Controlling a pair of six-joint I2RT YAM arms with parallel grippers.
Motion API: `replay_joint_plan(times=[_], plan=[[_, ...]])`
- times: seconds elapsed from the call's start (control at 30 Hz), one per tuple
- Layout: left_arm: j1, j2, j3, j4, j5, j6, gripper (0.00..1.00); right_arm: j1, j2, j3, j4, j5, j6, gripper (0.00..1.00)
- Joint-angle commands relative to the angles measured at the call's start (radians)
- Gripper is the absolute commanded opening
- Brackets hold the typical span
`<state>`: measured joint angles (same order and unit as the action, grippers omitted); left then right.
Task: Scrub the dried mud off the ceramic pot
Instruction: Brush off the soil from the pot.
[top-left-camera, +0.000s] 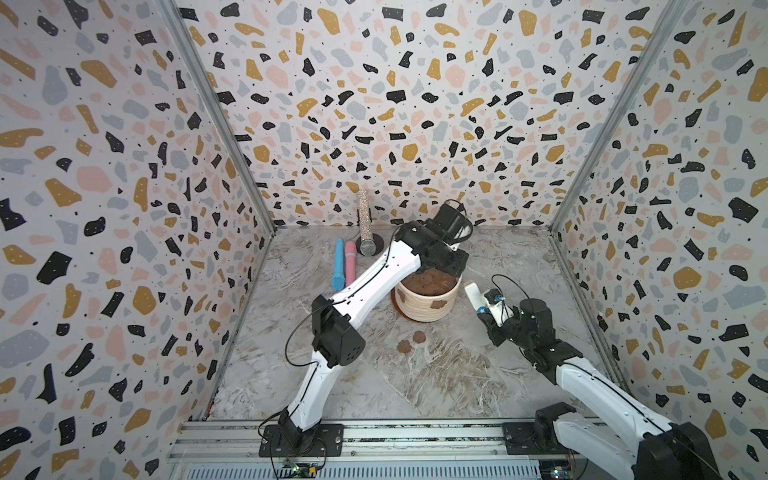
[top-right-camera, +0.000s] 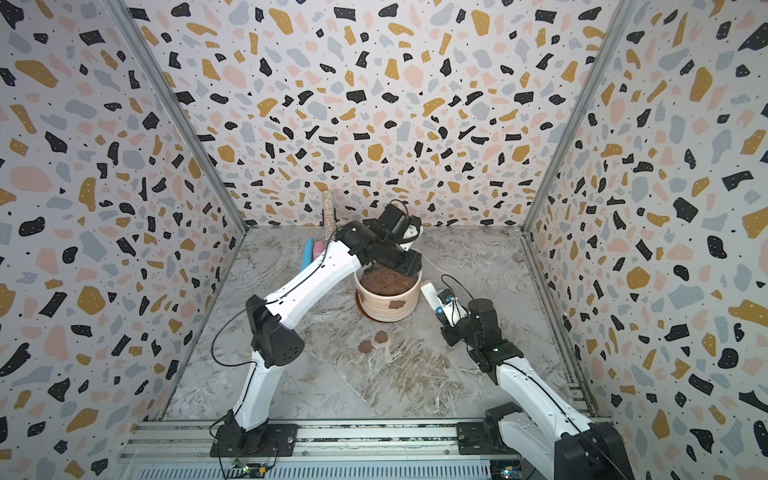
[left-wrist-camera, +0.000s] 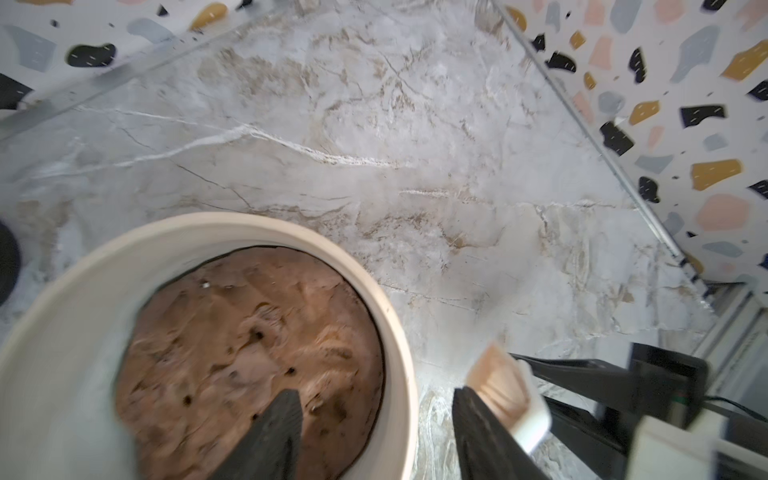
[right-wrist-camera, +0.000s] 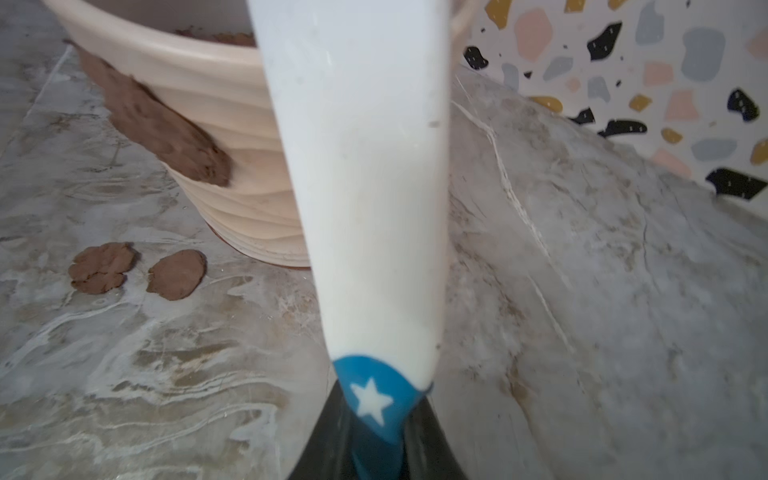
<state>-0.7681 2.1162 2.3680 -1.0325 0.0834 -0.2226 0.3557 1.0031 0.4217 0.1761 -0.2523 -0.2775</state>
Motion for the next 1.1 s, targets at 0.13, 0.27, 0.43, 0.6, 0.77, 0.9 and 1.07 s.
replay_joint_plan(times=[0.13, 0.27, 0.43, 0.6, 0.77, 0.9, 1.07], plan=[[0.123, -0.303, -0.274, 0.039, 0.100, 0.104, 0.66, 0.056, 0.116, -0.034, 0.348, 0.069, -0.247, 0.00], [0.183, -0.423, -0.459, 0.062, 0.110, 0.167, 0.68, 0.081, 0.211, -0.032, 0.417, 0.083, -0.297, 0.00], [0.253, -0.531, -0.601, 0.074, 0.100, 0.211, 0.69, 0.118, 0.295, -0.020, 0.475, 0.066, -0.344, 0.00], [0.298, -0.625, -0.734, 0.108, 0.090, 0.224, 0.69, 0.167, 0.310, -0.001, 0.440, 0.046, -0.376, 0.00], [0.304, -0.695, -0.860, 0.148, 0.074, 0.243, 0.70, 0.202, 0.299, 0.051, 0.299, 0.051, -0.347, 0.00], [0.305, -0.734, -0.902, 0.163, 0.051, 0.271, 0.69, 0.248, 0.267, 0.103, 0.094, 0.070, -0.372, 0.00], [0.305, -0.746, -0.890, 0.114, 0.221, 0.382, 0.73, 0.256, 0.102, 0.110, -0.058, -0.019, -0.266, 0.00]])
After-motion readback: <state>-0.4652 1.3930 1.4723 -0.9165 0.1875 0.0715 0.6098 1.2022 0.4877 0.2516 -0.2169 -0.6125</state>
